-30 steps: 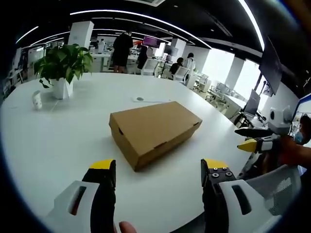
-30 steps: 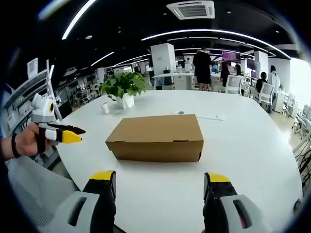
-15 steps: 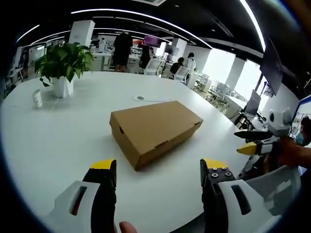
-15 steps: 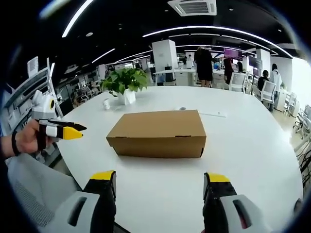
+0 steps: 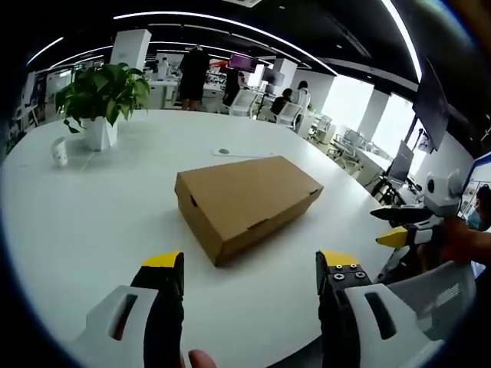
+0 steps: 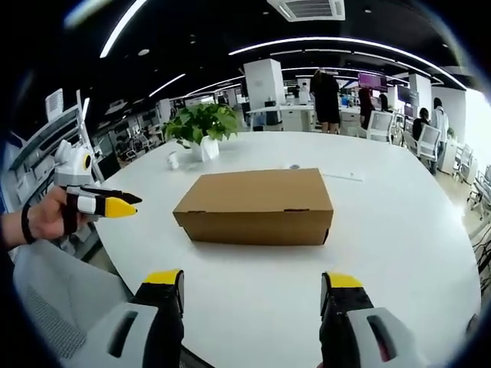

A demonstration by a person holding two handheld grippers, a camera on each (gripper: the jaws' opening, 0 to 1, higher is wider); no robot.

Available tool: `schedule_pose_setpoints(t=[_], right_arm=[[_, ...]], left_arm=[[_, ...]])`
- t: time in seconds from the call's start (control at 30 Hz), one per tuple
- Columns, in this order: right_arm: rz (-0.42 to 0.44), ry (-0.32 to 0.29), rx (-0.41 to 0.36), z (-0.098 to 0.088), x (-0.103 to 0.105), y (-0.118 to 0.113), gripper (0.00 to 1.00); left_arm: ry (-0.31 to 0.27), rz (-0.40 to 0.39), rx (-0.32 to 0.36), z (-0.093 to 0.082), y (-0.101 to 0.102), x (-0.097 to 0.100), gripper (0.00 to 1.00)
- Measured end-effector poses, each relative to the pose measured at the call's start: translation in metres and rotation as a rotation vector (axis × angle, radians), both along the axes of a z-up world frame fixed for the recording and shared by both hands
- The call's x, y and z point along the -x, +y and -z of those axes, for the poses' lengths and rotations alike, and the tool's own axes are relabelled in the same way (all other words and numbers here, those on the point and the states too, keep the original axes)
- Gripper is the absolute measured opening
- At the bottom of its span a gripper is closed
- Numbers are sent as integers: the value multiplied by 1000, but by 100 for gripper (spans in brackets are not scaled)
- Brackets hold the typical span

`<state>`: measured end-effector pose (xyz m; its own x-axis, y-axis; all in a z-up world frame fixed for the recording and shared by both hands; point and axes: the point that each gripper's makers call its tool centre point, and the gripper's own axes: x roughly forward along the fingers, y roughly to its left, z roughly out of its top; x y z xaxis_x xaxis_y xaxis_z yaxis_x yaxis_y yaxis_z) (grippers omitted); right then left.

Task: Operate the shoe box by opening the lid, removing the specified soft item, and placing it in the target area until the item is outside and the box remains undamaged.

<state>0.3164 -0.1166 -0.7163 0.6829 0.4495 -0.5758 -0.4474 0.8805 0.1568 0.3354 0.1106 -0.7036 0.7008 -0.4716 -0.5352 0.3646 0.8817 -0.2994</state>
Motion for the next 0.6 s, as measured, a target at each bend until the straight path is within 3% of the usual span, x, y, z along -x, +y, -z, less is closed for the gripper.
schedule_pose_setpoints(t=[0.43, 0.6], right_arm=[[-3, 27, 15, 9, -2, -14, 71], [9, 47, 0, 10, -1, -21, 71]], left_arm=[[25, -2, -9, 7, 1, 1, 72], [55, 6, -24, 20, 1, 1, 72]])
